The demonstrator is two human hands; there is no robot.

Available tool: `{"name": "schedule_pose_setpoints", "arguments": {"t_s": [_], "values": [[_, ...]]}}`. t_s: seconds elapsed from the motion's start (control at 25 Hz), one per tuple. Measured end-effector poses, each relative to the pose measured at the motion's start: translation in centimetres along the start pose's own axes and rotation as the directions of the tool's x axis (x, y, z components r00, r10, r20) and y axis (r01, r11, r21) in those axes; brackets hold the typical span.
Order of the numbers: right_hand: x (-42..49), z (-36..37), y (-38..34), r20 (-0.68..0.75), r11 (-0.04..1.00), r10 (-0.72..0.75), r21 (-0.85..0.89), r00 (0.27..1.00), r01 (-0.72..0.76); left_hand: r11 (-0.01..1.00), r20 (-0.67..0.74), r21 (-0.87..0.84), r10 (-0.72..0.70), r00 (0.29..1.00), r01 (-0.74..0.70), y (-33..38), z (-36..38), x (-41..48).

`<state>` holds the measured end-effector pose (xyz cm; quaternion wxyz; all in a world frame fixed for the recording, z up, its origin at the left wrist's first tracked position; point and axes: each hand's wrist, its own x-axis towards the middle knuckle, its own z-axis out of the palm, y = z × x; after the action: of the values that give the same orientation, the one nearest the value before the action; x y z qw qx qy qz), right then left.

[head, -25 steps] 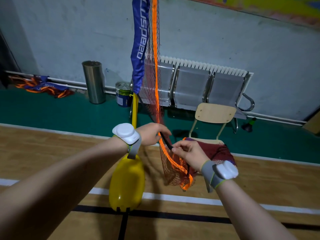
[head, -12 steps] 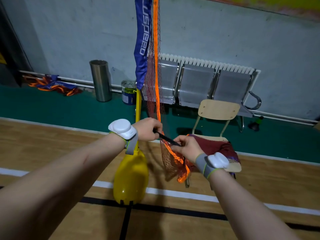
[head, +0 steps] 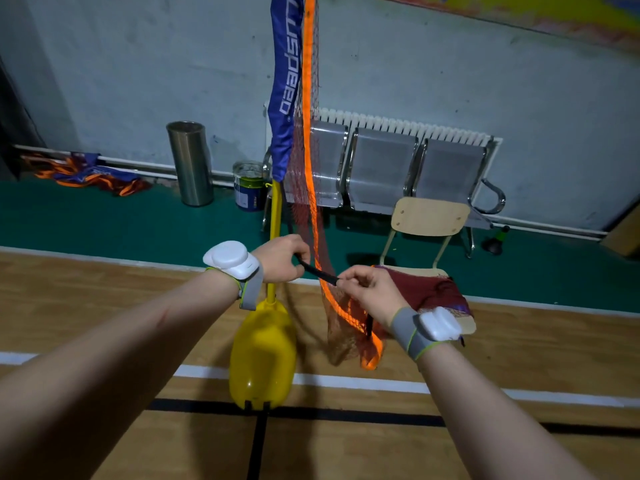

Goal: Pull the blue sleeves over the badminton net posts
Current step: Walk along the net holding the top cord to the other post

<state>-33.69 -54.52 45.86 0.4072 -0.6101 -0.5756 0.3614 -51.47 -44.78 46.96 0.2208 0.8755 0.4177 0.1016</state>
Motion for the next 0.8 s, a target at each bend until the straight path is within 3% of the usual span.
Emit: {"name": "schedule_pose_setpoints", "arguments": {"t_s": [0.32,0.6,0.8], "values": [[-2.9,0.7,-0.6,0.047,0.994,0.005,-0.114,0.999,0.001,0.986,0.035,-0.020,0.165,0.986,-0.164,3.8,0.9,-2.5],[-4.8,1.2,0.2,0.029,0.987,0.050,-0.152,0.998,-0.045,0.986,-0.001,0.134,0.097,0.995,-0.096,3.1,1.4,-4.4],[-5.4,2.2,0.0,0.061,0.990,0.061,-0.128,0.996,-0.052,0.989,-0.044,0.133,0.065,0.997,-0.058,2.3,1.0,-5.7]]}}
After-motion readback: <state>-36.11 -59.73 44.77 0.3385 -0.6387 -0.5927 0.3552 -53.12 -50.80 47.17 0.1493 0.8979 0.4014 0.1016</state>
